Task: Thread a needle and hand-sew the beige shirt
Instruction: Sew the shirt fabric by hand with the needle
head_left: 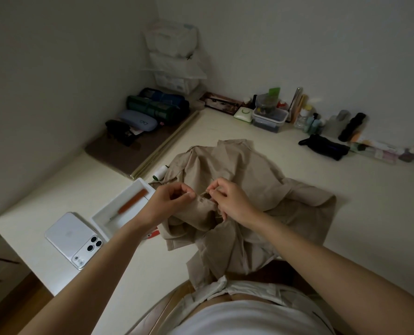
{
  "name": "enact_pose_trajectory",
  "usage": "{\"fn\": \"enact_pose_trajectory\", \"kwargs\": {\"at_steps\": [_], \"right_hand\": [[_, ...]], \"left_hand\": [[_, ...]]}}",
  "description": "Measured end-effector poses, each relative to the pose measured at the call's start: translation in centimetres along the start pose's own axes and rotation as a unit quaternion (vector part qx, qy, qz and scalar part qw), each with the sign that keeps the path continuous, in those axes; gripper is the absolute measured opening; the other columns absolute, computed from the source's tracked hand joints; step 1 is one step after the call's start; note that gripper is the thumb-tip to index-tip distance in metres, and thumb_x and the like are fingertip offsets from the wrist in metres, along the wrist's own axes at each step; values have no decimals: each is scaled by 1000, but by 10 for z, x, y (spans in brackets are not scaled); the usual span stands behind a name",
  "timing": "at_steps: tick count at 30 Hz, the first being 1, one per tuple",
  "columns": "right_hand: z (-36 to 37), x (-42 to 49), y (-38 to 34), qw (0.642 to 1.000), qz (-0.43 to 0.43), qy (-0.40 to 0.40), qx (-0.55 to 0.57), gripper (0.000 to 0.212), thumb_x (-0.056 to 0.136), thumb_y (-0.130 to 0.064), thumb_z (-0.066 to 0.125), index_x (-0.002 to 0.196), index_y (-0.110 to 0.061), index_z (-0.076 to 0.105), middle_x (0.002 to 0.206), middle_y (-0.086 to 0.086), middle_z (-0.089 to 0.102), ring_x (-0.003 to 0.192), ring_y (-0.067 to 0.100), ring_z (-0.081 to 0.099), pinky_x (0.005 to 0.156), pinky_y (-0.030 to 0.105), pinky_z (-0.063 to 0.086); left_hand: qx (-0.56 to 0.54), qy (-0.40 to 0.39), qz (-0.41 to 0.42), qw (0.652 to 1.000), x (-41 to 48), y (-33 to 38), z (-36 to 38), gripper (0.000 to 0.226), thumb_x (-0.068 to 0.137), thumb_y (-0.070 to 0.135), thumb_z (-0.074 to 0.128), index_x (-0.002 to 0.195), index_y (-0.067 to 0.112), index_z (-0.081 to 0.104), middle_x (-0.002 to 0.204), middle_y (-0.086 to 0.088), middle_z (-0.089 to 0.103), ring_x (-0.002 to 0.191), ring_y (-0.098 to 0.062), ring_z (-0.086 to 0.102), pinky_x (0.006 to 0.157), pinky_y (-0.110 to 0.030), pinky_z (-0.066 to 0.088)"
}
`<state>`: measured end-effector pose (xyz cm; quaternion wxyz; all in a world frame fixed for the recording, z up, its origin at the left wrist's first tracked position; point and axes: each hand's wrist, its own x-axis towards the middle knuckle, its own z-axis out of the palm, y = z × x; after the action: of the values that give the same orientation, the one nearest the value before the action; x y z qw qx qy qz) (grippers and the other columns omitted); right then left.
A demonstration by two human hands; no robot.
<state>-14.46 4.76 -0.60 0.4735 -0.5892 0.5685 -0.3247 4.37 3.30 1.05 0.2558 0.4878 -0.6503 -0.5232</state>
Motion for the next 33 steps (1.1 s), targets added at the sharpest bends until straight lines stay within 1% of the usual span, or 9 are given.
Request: {"fn": "enact_pose_trajectory", "kwargs": {"at_steps": [2, 5, 9, 14, 21, 24, 26, 30, 33], "right_hand": [[-3, -1, -2, 1000, -2, -11, 14, 11, 97, -11, 50, 86, -11, 54, 45, -7, 49, 35, 8, 45, 38, 21, 41], [-5, -2, -4, 999, 7, -37, 37, 12, 95, -8, 52, 85, -10, 57, 50, -6, 52, 38, 9, 50, 42, 23, 49], [-7, -1, -3, 996, 18, -59, 68, 9, 94, -5, 52, 91, -2, 59, 45, -11, 50, 40, 4, 50, 49, 29, 56], [-10, -3, -6, 993, 19, -76, 88, 9, 94, -3, 51, 93, 0, 60, 54, -1, 48, 43, 4, 50, 52, 27, 56], [-12, -4, -11, 980, 39, -97, 168, 10, 96, 0, 48, 90, -4, 55, 45, -11, 43, 41, 1, 46, 55, 25, 58], [-13, -3, -13, 974, 41, -111, 195, 10, 96, 0, 47, 91, -4, 56, 59, 0, 39, 46, 3, 41, 58, 25, 58], [-13, -2, -12, 972, 37, -121, 200, 12, 96, -1, 47, 89, -6, 56, 64, 4, 37, 49, 4, 39, 61, 25, 58], [-14, -1, -10, 967, 35, -148, 205, 14, 97, -4, 47, 89, -9, 57, 73, 7, 48, 58, 5, 53, 69, 25, 58], [-15, -2, -10, 959, 38, -163, 228, 15, 97, -3, 45, 91, -10, 57, 81, 9, 53, 71, 14, 55, 67, 21, 55]], "left_hand": [[-6, 0, -5, 1000, 1, 0, 0, 14, 92, 19, 59, 97, 6, 64, 91, -3, 68, 80, -7, 64, 71, -18, 53], [-14, 7, -11, 1000, 2, 0, 2, 14, 91, 19, 60, 96, 7, 64, 90, -2, 67, 78, -4, 64, 70, -16, 52], [8, 20, -11, 1000, 3, 2, 4, 12, 94, 20, 57, 93, 10, 63, 88, 0, 66, 75, 1, 61, 70, -13, 50], [-7, 19, -22, 1000, 5, 2, 5, 13, 95, 21, 55, 91, 12, 63, 83, 3, 64, 71, 2, 60, 67, -12, 48], [-44, 21, -28, 998, 7, 4, 6, 14, 94, 21, 55, 86, 14, 64, 74, 10, 65, 71, -1, 59, 68, -14, 47], [-50, 24, -25, 998, 7, 4, 7, 14, 94, 20, 55, 88, 12, 64, 76, 7, 65, 72, -3, 60, 69, -15, 48], [-50, 22, -17, 998, 8, 6, 8, 14, 94, 18, 54, 87, 10, 63, 73, 7, 64, 68, -2, 58, 65, -14, 48], [-61, 12, -4, 998, 9, 10, 10, 14, 95, 14, 52, 85, 8, 60, 61, 9, 55, 53, 0, 48, 52, -10, 40], [-53, 8, 9, 999, 9, 12, 12, 14, 96, 14, 50, 87, 7, 59, 61, 8, 54, 51, 0, 46, 50, -10, 39]]}}
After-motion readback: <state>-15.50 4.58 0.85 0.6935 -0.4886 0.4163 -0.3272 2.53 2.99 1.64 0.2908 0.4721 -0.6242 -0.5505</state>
